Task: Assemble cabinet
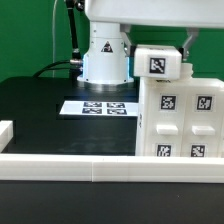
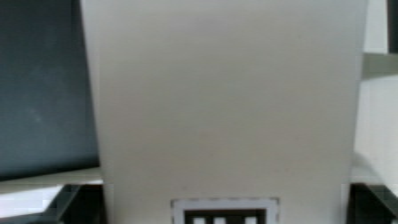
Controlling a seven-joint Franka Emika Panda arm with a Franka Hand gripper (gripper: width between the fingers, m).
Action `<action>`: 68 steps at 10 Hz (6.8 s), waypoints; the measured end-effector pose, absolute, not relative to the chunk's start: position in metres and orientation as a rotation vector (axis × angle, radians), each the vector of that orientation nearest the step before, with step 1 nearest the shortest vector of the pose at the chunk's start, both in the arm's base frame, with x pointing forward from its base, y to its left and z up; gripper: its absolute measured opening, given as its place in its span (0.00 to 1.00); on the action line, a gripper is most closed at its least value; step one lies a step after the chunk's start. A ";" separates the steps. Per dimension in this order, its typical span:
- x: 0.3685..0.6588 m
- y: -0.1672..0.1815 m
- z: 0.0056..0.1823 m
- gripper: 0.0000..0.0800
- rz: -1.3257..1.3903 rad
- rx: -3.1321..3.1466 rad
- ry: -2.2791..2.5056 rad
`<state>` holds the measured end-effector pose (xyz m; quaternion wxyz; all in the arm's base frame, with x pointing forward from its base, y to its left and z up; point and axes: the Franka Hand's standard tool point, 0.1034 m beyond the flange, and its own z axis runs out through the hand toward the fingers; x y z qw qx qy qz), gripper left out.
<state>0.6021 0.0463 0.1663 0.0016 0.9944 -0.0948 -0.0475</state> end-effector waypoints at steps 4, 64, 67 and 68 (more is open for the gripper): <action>0.607 0.064 0.170 0.70 -0.146 3.121 -0.292; 0.615 0.085 0.157 0.70 0.261 2.824 -1.651; 0.613 0.087 0.156 0.70 0.201 2.607 -2.061; 0.613 0.088 0.156 0.70 0.173 2.503 -2.211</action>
Offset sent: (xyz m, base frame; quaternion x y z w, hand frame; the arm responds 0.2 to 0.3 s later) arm -0.0029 0.0104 -0.0012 -0.0203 -0.0016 0.0059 0.9998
